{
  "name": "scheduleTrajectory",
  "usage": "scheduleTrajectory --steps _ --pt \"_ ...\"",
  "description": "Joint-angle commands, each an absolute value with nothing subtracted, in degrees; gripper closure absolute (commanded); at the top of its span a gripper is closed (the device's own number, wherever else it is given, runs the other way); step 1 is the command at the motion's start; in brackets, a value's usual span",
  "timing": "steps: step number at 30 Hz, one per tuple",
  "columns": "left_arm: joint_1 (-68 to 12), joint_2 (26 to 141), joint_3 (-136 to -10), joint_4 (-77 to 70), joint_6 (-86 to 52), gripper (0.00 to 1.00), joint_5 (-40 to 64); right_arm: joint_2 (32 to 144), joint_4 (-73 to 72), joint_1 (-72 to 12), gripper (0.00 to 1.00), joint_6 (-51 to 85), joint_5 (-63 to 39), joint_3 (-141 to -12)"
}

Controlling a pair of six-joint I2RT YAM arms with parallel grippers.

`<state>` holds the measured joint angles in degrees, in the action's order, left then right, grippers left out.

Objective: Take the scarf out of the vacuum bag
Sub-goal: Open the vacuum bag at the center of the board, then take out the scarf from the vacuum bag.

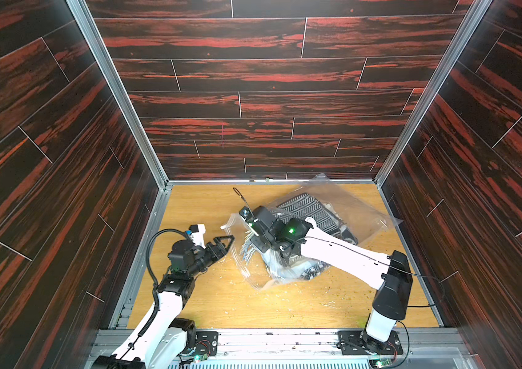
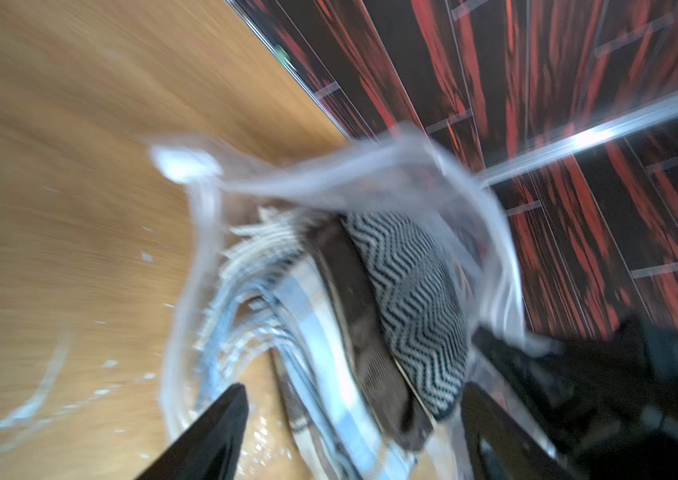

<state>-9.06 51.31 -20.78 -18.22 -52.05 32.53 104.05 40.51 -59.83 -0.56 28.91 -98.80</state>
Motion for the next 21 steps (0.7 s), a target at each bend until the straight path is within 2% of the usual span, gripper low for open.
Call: scheduleTrajectory --steps 1,12,17,21 --pt "-12.1 54.2 -21.8 -24.9 -52.7 0.17 31.9 104.6 41.6 -58.9 1.00 -1.9 26.9 -102.8" --pt "-19.7 66.8 -26.0 -36.7 -55.0 0.17 28.2 102.4 49.1 -58.4 1.00 1.3 24.6 -105.9" --pt "-23.6 73.1 -26.9 -43.9 -58.6 0.25 25.0 101.5 51.0 -58.4 1.00 3.0 25.3 -106.9" --pt "-27.2 74.2 -26.7 -44.8 -58.8 0.25 19.2 102.2 52.6 -58.4 1.00 4.5 26.3 -109.5"
